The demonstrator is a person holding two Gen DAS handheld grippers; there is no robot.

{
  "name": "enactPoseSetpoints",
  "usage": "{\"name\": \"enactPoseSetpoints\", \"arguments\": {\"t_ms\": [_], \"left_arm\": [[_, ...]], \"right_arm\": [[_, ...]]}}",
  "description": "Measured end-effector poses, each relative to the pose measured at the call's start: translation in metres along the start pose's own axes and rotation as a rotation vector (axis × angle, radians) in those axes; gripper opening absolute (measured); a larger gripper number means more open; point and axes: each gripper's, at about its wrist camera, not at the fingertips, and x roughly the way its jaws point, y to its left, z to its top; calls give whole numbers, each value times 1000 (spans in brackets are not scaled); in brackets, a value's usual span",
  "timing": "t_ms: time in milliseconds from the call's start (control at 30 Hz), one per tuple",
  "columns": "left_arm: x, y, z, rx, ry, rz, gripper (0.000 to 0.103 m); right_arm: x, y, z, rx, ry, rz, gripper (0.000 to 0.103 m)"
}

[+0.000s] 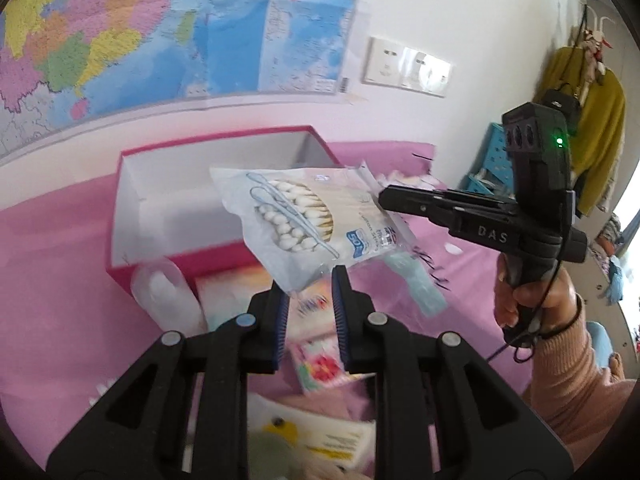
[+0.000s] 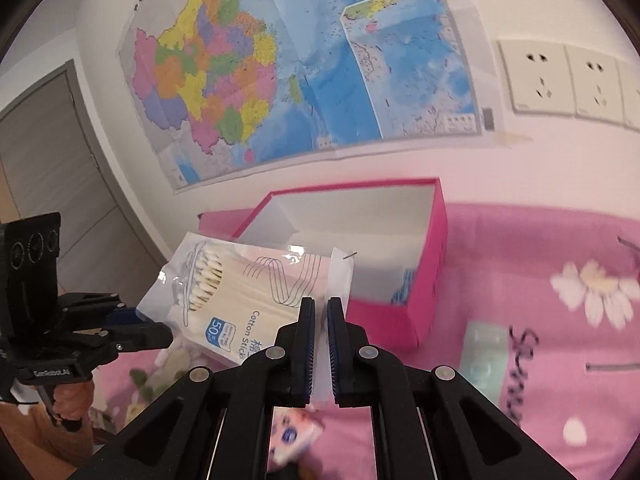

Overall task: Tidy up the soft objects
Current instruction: 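Carry the cotton swab bag into the pink box and open the left gripper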

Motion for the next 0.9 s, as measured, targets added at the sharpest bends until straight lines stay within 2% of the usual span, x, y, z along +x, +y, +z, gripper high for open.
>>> {"name": "enactPoseSetpoints", "arguments": {"t_ms": [200,333,467,633,900], "left_arm": [[24,19,20,-25,24,57,23],[52,34,27,-68,76,95,23],[64,38,26,-82,87,162,23],[57,36,17,-65,64,152,25],[25,24,5,-41,5,102,33]], "right_arm": [[28,-2,23,-1,11,-28,6],[47,-11,33,19,23,-40,6],[67,-16,40,36,34,-78,7],[69,-19,35,50,41,-79,10],[38,-12,24,38,7,-68,32]]}}
